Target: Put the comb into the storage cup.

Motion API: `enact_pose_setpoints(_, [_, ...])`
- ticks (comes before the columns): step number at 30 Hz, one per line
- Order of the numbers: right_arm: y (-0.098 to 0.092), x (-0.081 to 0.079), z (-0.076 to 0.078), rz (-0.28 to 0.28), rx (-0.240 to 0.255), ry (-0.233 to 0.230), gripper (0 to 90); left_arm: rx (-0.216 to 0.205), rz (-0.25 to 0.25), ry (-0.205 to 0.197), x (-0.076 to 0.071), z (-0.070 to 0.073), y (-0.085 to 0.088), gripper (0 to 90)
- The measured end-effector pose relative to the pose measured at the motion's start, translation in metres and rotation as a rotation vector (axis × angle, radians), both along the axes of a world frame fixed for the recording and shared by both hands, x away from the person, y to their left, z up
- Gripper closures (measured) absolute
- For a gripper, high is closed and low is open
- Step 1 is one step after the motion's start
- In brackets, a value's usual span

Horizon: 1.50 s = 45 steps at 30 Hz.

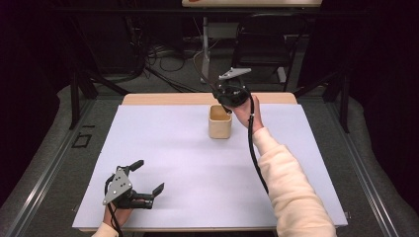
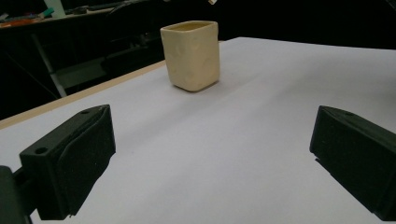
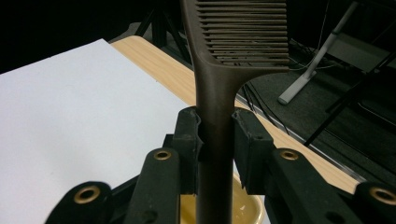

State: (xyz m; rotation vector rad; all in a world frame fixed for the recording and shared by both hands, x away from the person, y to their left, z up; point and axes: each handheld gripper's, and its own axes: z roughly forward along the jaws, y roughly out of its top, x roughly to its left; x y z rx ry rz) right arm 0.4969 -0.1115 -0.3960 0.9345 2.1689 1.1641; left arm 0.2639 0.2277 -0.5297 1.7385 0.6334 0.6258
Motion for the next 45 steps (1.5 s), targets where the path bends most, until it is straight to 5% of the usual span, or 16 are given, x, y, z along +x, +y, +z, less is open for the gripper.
enact_pose_setpoints(45, [0.002,0.003,-0.03,0.011,0.078,-0.104,72.8,-0.001,-0.001,-0.001,0.0,0.0,0.001,0.2])
